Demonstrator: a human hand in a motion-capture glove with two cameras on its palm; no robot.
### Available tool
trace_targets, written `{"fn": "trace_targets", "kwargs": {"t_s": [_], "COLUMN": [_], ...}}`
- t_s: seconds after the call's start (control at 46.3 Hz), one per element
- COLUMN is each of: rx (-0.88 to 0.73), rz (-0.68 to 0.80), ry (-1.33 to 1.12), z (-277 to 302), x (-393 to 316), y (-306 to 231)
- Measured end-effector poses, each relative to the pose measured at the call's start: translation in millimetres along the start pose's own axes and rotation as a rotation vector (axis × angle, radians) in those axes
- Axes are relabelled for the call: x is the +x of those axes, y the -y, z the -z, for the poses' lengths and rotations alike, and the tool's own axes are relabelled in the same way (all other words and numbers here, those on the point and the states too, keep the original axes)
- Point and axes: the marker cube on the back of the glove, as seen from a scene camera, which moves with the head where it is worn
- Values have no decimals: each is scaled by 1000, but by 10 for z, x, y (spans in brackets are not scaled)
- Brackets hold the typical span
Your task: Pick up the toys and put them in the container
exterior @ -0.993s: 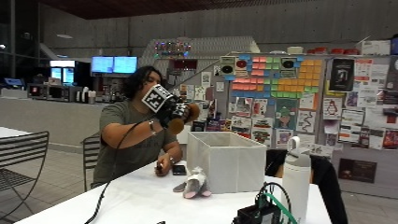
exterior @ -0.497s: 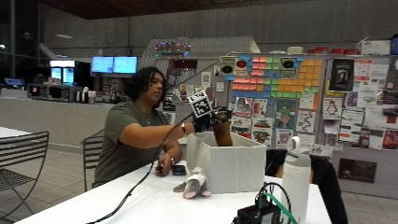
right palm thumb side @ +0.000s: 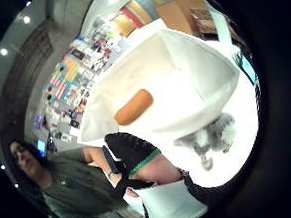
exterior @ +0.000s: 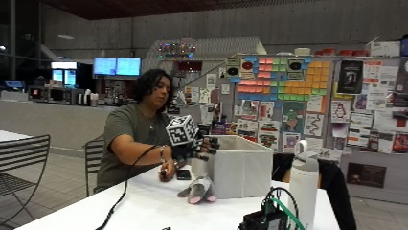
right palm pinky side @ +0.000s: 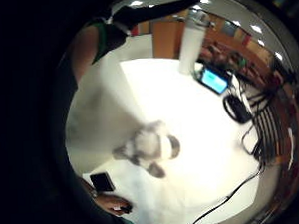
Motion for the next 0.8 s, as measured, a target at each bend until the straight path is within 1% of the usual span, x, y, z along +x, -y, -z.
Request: {"fn": "trace_targets", "kwargs": {"t_s": [0.13,0.302,0.41,0.54,0.648,0.799], "rx": [-92,-117,-110,-127,-58,114], "rz": [-147,-251,-272,-246,-266,-266], "ry": [-13,20,5,-74,-129,-165], "z": [-464,-956,-1125,-1232,-1319,-1287], "x": [534,747,742,701,696,750], "y": [-227,-431,-491,-483,-504,-568]}}
